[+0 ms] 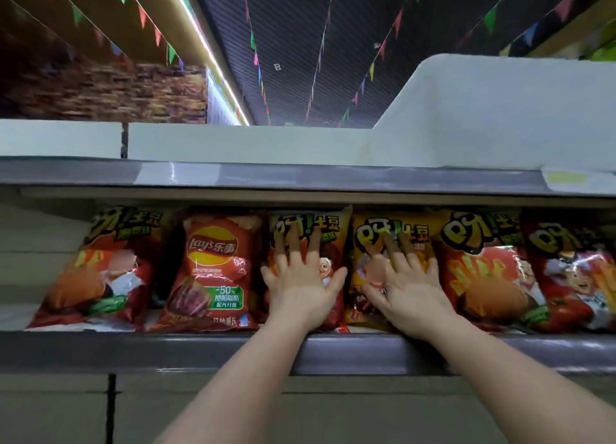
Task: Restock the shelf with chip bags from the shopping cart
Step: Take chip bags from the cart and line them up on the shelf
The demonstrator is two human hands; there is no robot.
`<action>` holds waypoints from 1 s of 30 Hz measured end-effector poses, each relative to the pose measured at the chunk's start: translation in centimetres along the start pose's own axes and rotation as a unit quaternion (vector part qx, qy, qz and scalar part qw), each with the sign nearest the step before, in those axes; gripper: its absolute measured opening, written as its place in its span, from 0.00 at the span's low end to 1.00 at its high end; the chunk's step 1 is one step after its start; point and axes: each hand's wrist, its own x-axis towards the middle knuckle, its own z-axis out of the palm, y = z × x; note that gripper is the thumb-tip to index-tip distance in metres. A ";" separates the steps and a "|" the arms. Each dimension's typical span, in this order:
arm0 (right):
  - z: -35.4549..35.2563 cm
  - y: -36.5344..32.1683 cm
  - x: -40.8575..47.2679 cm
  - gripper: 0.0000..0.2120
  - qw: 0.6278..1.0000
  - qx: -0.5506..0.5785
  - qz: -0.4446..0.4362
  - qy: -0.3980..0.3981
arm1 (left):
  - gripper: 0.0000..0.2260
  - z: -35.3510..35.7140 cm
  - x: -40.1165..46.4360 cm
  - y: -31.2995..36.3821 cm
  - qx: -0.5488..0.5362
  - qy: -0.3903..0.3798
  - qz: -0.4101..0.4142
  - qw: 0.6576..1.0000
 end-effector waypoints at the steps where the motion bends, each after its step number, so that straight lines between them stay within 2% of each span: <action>1: -0.2 -0.1 -0.1 0.36 1.000 0.007 -0.001 -0.007 | 0.30 -0.1 -0.3 -0.1 -0.027 0.010 0.006 1.000; 3: -1.0 -0.6 -0.2 0.41 1.000 0.008 0.001 -0.006 | 0.31 -0.6 -0.9 -0.4 -0.069 0.042 0.019 0.997; 6: -2.3 -2.6 -0.5 0.38 0.999 0.024 0.004 0.026 | 0.32 -1.8 -1.9 -1.6 -0.086 0.093 0.033 0.991; 8: -2.8 -4.7 -0.5 0.43 0.998 0.034 -0.038 0.047 | 0.36 -2.8 -2.2 -3.3 -0.072 0.129 0.016 0.989; 10: -2.5 -6.9 -0.3 0.45 0.994 0.033 -0.091 0.042 | 0.35 -3.7 -2.4 -5.9 -0.021 0.140 -0.023 0.990; 12: -2.1 -8.7 0.4 0.44 0.990 0.021 -0.133 0.035 | 0.30 -4.3 -2.5 -8.9 0.041 0.096 -0.057 0.993; 15: -1.3 -10.1 2.0 0.43 0.988 -0.010 -0.146 0.043 | 0.29 -4.2 -2.5 -11.4 0.077 0.018 -0.059 0.995; 19: 0.3 -10.1 2.8 0.57 0.992 -0.014 -0.124 0.011 | 0.29 -3.0 -2.0 -11.8 0.067 -0.005 -0.041 0.997; 21: 0.5 -10.1 2.9 0.59 0.993 -0.023 -0.116 0.006 | 0.29 -3.0 -1.5 -11.8 0.080 -0.012 -0.039 0.996; 22: 0.5 -10.4 2.6 0.56 0.993 -0.018 -0.115 0.001 | 0.29 -3.1 -1.7 -11.9 0.083 -0.021 -0.041 0.995; 25: -0.6 -10.6 2.4 0.34 0.995 -0.003 -0.101 -0.024 | 0.29 -3.8 -1.3 -11.6 0.099 -0.039 -0.033 0.994; 26: -0.9 -10.7 2.4 0.30 0.995 0.002 -0.096 -0.037 | 0.29 -4.1 -1.4 -11.6 0.101 -0.046 -0.031 0.993; 28: -1.8 -11.1 2.4 0.29 0.995 0.009 -0.088 -0.045 | 0.30 -4.7 -1.8 -11.6 0.072 -0.033 -0.029 0.996; 30: -2.6 -11.7 2.2 0.30 0.996 0.018 -0.089 -0.020 | 0.29 -5.3 -2.4 -11.9 0.017 0.027 -0.016 0.999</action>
